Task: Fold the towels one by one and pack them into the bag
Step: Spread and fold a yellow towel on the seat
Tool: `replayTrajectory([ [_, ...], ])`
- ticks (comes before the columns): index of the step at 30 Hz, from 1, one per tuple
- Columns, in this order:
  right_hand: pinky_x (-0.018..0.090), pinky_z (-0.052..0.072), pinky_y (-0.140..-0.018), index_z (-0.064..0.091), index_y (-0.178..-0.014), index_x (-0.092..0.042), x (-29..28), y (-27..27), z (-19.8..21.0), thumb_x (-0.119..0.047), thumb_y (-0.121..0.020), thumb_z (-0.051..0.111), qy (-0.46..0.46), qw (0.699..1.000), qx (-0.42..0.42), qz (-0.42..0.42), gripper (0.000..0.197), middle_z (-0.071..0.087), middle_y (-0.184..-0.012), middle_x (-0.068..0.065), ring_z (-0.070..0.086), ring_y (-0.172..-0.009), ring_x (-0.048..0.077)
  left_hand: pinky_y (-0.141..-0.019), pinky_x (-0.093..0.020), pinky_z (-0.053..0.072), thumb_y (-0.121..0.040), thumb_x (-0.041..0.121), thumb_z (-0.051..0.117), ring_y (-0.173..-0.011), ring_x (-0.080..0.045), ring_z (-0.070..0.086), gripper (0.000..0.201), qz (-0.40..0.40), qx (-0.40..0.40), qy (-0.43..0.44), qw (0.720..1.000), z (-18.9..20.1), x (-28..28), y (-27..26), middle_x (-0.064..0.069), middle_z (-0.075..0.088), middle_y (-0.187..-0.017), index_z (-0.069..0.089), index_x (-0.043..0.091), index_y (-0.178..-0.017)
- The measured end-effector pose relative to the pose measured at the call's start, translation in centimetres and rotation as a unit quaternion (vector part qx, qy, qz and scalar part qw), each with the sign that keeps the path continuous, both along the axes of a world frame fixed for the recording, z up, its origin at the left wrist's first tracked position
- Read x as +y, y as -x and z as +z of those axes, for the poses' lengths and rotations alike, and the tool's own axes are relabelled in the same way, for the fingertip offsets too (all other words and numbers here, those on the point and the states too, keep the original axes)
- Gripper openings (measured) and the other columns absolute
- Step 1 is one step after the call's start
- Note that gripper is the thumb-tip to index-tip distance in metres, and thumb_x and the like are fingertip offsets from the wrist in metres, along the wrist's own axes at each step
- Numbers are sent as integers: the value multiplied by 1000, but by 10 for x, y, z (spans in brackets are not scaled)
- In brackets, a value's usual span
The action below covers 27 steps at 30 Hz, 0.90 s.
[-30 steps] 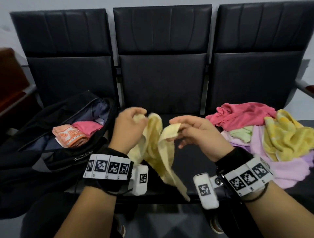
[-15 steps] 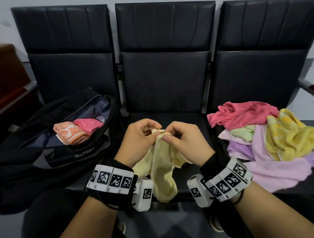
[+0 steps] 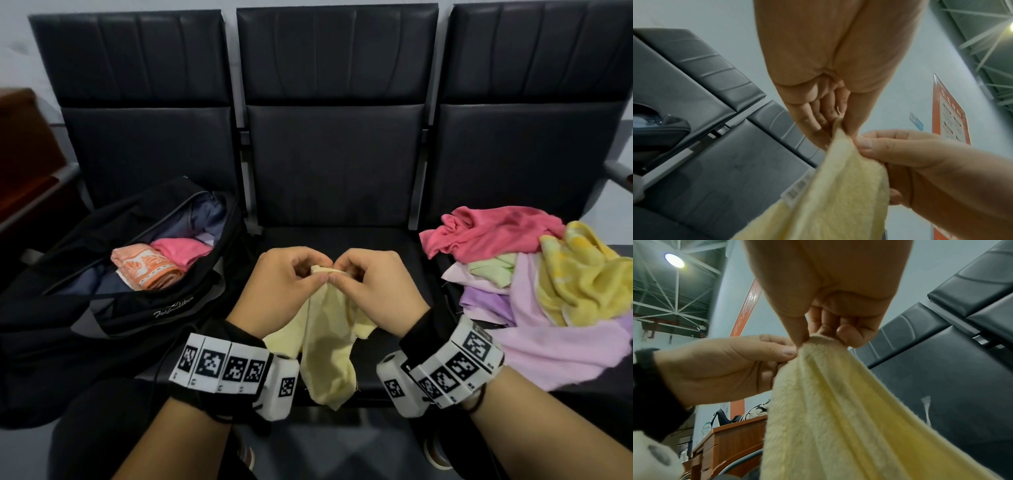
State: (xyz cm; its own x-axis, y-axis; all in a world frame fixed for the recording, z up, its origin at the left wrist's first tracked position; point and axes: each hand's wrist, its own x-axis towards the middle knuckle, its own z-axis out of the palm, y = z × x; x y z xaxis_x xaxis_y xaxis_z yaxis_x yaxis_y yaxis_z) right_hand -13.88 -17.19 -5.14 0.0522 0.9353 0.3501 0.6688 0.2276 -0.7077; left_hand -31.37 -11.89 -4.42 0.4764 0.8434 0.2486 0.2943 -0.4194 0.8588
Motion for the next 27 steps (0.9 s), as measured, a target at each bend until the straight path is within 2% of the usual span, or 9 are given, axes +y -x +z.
replayTrajectory([
  [3, 25, 51, -63, 69, -83, -30, -1, -6, -4, -37, -87, 69, 30, 999, -16, 41, 8, 66, -69, -8, 63, -67, 8, -56, -16, 46, -86, 13, 71, -60, -1, 61, 16, 39, -9, -44, 998, -1, 2, 3, 16, 70, -73, 74, 28, -91],
  [6, 31, 49, -62, 64, -76, -21, 1, -22, -21, -33, -84, 70, 92, 990, -91, 63, 16, 61, -65, -4, 58, -63, 9, -69, -25, 54, -86, 8, 67, -75, -10, 68, 20, 83, -39, -90, 992, 5, 5, 8, 10, 72, -83, 72, 27, -92],
  [9, 36, 46, -65, 49, -63, -17, 0, -42, -46, -30, -82, 71, 162, 971, -167, 47, 32, 54, -60, -2, 52, -60, 12, -73, -19, 53, -87, 5, 65, -80, -9, 67, 22, 125, -93, -119, 981, 15, 8, 15, 9, 71, -89, 70, 24, -95],
  [14, 32, 36, -75, 48, -69, -22, -6, -65, -79, -38, -85, 62, 189, 925, -328, 29, 27, 55, -71, -5, 59, -89, 21, -78, -15, 50, -91, 4, 62, -85, -3, 66, 18, 172, -111, -139, 969, 23, 16, 31, 12, 69, -93, 69, 20, -98],
  [17, 31, 35, -78, 55, -73, -23, -8, -75, -85, -40, -85, 62, 176, 914, -364, 34, 22, 65, -90, -8, 56, -103, 19, -76, -13, 47, -90, 3, 60, -81, 2, 62, 20, 211, -114, -158, 958, 25, 21, 42, 15, 67, -89, 68, 21, -96],
  [20, 29, 38, -89, 72, -94, -24, -11, -86, -85, -43, -84, 63, 150, 913, -378, 25, 24, 60, -123, -16, 48, -124, 15, -75, -12, 47, -89, 3, 60, -79, 6, 59, 20, 242, -114, -168, 949, 28, 27, 54, 18, 65, -88, 68, 20, -97],
  [22, 31, 40, -94, 74, -95, -22, -10, -94, -76, -39, -80, 70, 113, 927, -357, 13, 22, 60, -129, -12, 47, -129, 18, -76, -13, 48, -90, 3, 60, -79, 7, 59, 19, 255, -104, -174, 945, 30, 30, 61, 17, 65, -89, 68, 18, -98],
  [25, 39, 48, -86, 71, -81, -12, -6, -103, -54, -22, -78, 78, 25, 960, -279, -17, 13, 68, -104, 1, 60, -105, 26, -80, -20, 50, -91, 4, 58, -84, -2, 62, 17, 276, -93, -177, 940, 33, 36, 71, 10, 67, -92, 69, 14, -100],
  [27, 32, 42, -72, 66, -78, -10, -4, -107, -35, -12, -83, 74, -31, 977, -202, -62, 10, 61, -82, -1, 58, -81, 21, -80, -25, 51, -92, 6, 56, -83, -5, 62, 18, 296, -82, -177, 935, 35, 41, 78, 10, 67, -91, 69, 15, -100],
])
